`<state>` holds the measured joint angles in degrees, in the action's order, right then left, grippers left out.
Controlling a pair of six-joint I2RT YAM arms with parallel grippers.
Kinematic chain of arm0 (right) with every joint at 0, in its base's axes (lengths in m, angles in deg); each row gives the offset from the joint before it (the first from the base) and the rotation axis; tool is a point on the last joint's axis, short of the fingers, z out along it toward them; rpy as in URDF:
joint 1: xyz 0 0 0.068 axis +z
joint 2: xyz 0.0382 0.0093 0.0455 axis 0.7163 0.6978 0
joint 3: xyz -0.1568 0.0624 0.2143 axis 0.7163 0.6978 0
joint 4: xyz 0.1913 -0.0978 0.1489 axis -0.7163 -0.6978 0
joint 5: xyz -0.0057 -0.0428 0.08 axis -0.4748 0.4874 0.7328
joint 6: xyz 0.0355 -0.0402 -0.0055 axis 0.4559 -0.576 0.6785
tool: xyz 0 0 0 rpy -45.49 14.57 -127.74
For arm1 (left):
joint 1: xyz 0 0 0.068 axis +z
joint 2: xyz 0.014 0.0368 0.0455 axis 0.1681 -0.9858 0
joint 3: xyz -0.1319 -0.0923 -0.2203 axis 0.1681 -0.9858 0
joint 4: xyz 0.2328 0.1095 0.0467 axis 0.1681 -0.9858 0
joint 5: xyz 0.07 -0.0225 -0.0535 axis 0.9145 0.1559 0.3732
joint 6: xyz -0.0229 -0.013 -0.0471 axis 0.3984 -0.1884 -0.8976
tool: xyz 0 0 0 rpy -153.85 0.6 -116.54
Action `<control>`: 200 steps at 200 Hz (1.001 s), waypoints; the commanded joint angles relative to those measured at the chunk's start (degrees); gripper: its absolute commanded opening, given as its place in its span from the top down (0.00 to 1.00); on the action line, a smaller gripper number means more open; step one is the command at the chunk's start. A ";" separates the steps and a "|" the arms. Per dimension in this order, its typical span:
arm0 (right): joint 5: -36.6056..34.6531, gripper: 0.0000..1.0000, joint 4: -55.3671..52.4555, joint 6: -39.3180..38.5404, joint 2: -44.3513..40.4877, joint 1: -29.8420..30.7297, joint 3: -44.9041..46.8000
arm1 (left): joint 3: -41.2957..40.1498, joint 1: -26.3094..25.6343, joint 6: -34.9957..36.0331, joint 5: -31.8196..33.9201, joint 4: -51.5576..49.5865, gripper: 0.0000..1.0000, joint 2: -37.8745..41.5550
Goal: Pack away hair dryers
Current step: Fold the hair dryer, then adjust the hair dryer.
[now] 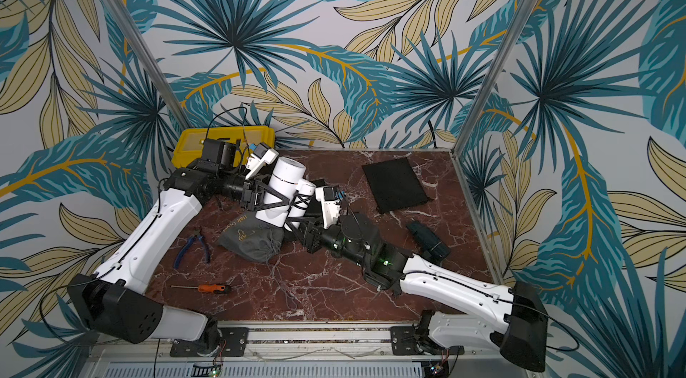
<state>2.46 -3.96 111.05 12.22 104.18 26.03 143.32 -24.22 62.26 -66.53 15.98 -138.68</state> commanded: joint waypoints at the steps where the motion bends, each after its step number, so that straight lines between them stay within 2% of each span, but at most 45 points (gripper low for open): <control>1: -1.93 1.00 4.73 -3.15 -0.35 0.28 0.59 | -1.58 -2.60 -1.36 -4.02 -3.02 0.82 -0.18; 9: -2.18 1.00 4.16 -3.39 -0.70 0.29 0.58 | -1.74 -2.61 -1.22 -3.76 -3.01 0.85 0.01; 18: -2.64 1.00 3.73 -3.52 -1.17 0.31 0.62 | -1.92 -2.61 -1.22 -3.40 -3.02 1.00 0.32; 22: -2.73 0.99 3.77 -3.51 -1.32 0.29 0.66 | -2.01 -2.73 -1.33 -3.10 -3.02 1.00 0.39; 31: -2.93 0.85 3.99 -3.36 -1.44 0.37 0.75 | -2.39 -2.89 -1.13 -3.00 -3.02 1.00 0.70; 44: -3.13 0.79 4.29 -3.25 -1.39 0.24 0.67 | -3.05 -3.11 -0.85 -3.93 -2.97 1.00 0.83; 62: -3.52 0.64 5.53 -3.49 -1.03 0.28 0.75 | -3.26 -3.63 -0.67 -4.38 -3.02 1.00 1.14; 85: -4.24 0.59 7.03 -3.49 -0.02 0.29 0.67 | -3.00 -3.78 -0.96 -5.68 -3.02 1.00 1.05; 102: -4.77 0.50 8.98 -3.06 0.21 0.35 1.40 | -2.98 -3.66 -0.92 -5.51 -3.02 1.00 1.15; 176: -5.58 0.52 9.09 -2.30 1.06 0.33 1.90 | -2.12 -3.66 -1.11 -7.38 -2.96 1.00 0.85; 188: -5.88 0.54 8.85 -2.38 1.65 0.28 1.66 | -2.12 -3.66 -1.11 -7.80 -3.01 1.00 0.83; 200: -5.87 0.64 8.81 -2.55 2.17 0.28 1.47 | -2.35 -3.61 -1.06 -8.44 -3.01 1.00 1.01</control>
<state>-1.13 -0.81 109.61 12.18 104.95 27.86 141.64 -25.23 62.43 -66.44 16.27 -138.86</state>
